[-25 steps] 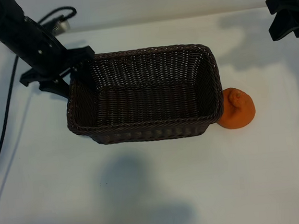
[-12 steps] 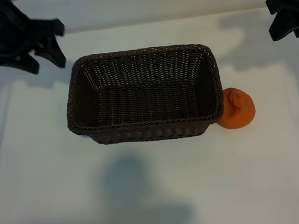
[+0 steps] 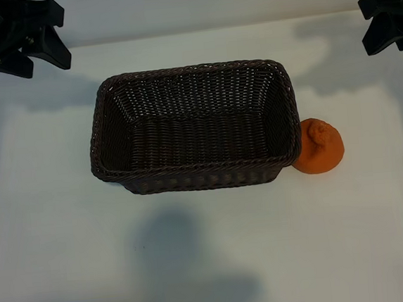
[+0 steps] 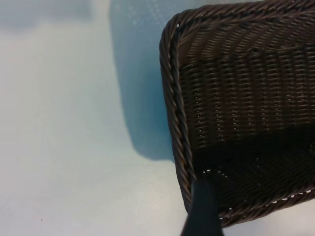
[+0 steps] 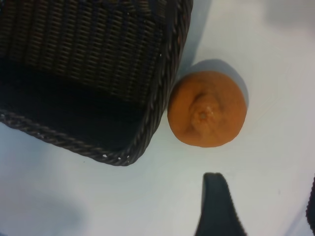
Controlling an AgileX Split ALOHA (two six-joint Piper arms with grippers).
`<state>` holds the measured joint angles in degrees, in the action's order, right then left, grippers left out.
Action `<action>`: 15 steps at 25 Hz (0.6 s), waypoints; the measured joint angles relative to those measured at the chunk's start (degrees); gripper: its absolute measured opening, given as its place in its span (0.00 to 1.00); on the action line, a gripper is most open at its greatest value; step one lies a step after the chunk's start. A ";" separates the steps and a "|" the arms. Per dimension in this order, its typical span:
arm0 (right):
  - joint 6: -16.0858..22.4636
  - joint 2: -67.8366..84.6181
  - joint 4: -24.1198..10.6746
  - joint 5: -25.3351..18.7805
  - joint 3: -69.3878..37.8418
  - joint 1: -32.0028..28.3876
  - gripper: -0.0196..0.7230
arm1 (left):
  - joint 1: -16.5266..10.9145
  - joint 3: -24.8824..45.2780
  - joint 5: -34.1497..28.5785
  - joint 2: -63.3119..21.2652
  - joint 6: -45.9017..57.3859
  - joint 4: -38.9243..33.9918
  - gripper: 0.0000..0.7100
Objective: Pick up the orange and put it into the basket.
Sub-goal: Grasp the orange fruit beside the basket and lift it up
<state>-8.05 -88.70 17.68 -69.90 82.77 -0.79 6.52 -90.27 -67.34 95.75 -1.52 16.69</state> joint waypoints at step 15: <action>0.00 0.00 0.00 0.00 0.00 0.00 0.61 | 0.00 0.18 0.00 -2.11 0.00 1.18 0.81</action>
<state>-8.05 -88.70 17.68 -69.90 82.77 -0.79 6.52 -90.09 -67.34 93.64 -1.52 17.87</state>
